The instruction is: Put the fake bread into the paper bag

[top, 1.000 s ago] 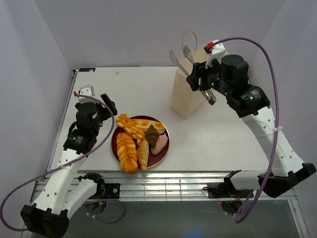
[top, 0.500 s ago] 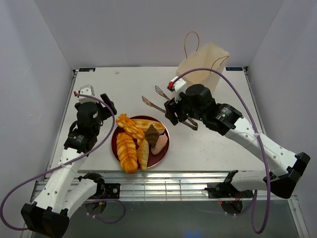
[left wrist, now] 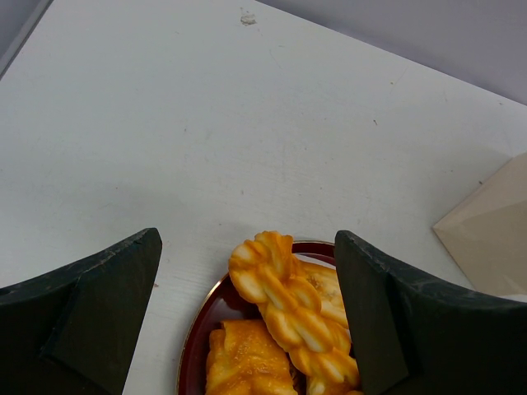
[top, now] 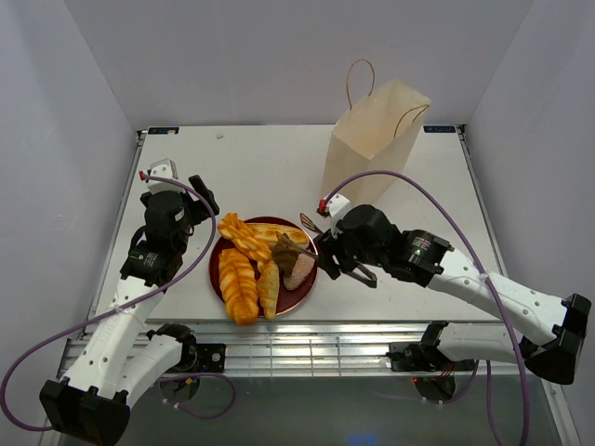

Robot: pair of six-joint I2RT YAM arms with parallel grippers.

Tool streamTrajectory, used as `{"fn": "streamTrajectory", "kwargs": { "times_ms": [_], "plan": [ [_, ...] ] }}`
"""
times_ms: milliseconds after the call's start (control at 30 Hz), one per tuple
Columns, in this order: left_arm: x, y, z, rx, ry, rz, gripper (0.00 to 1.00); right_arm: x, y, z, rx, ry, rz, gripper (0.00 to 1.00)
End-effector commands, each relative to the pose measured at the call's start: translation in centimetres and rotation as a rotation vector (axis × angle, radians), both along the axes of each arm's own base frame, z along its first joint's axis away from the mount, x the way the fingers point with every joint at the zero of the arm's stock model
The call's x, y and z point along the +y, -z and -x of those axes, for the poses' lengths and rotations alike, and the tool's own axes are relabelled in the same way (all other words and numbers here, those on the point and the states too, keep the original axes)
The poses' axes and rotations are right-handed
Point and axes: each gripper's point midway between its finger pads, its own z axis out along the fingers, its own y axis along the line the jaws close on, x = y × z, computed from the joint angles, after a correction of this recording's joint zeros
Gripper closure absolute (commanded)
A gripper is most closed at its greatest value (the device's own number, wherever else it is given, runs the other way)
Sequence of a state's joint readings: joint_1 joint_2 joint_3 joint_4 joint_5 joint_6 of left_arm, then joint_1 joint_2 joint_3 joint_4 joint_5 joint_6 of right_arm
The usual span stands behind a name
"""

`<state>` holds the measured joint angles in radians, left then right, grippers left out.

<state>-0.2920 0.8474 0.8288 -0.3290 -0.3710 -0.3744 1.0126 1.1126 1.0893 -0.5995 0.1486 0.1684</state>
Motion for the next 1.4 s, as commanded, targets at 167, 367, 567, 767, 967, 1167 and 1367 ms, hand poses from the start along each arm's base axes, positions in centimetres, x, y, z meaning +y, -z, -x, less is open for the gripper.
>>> {"fn": "streamTrajectory", "kwargs": {
  "times_ms": [167, 367, 567, 767, 967, 1167, 1367],
  "plan": [
    [0.0, -0.1, 0.0, -0.007, 0.001, -0.005, 0.04, 0.6, 1.7, 3.5, 0.071, -0.001, -0.021, 0.32],
    [-0.1, -0.1, 0.0, -0.008, 0.003, -0.006, 0.04, 0.7, 2.7, 4.2, 0.117, 0.061, -0.026, 0.33],
    [-0.3, -0.1, -0.1, -0.005, 0.016, -0.002, 0.04, 0.7, 3.5, 5.2, 0.171, 0.149, -0.034, 0.35],
    [-0.4, -0.1, 0.0, -0.006, 0.022, 0.0, 0.04, 1.3, 4.2, 5.3, 0.188, 0.177, -0.044, 0.35],
    [-0.5, -0.2, 0.0, -0.009, 0.028, 0.002, 0.04, 1.9, 4.8, 5.2, 0.206, 0.192, -0.049, 0.35],
    [-0.5, -0.2, 0.0, -0.009, 0.029, 0.003, 0.04, 2.1, 5.2, 4.9, 0.2, 0.209, -0.04, 0.33],
    [-0.7, -0.2, 0.1, -0.01, 0.037, 0.005, 0.04, 2.9, 5.7, 4.8, 0.209, 0.2, -0.041, 0.32]
  ]
}}
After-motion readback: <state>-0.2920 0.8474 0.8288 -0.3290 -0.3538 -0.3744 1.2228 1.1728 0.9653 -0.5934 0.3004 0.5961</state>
